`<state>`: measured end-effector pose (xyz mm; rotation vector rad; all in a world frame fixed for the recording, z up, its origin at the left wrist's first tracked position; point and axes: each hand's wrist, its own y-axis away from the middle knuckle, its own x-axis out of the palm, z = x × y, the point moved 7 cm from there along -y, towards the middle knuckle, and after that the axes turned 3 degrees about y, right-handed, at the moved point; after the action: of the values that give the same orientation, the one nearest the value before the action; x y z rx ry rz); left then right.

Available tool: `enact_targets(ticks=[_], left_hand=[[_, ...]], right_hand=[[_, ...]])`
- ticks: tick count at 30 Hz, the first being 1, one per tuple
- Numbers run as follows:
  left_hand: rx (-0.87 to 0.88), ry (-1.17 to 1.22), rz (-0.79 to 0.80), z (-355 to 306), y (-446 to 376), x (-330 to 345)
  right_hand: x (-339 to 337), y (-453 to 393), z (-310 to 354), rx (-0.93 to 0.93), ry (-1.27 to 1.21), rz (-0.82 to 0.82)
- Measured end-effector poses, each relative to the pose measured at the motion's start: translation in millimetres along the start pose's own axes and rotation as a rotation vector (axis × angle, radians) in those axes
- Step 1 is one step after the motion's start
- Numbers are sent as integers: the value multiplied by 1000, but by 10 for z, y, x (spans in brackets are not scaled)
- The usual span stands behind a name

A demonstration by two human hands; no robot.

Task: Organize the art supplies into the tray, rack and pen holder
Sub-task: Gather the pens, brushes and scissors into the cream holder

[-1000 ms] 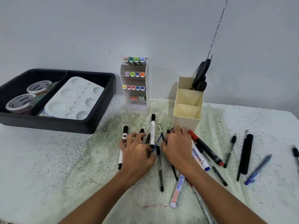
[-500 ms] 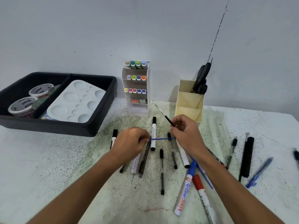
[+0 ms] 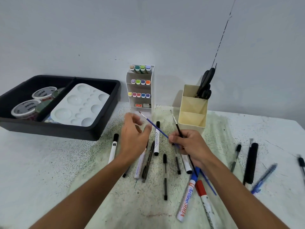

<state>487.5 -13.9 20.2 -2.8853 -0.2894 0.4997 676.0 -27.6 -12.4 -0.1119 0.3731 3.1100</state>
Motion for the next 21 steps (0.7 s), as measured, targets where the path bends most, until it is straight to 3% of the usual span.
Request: enact_targets(ticks=[2, 4, 8, 14, 21], left_hand=[[-340, 328, 72, 179, 60, 191], [-431, 486, 52, 202, 111, 329], [-413, 654, 54, 72, 91, 439], [-299, 396, 405, -192, 202, 686], [-187, 400, 446, -338, 365, 1021]], right_hand=[[56, 24, -52, 22, -54, 13], [103, 44, -65, 29, -63, 30], [53, 75, -34, 26, -43, 16], [-333, 141, 143, 8, -165, -93], [-577, 229, 226, -7, -156, -89]])
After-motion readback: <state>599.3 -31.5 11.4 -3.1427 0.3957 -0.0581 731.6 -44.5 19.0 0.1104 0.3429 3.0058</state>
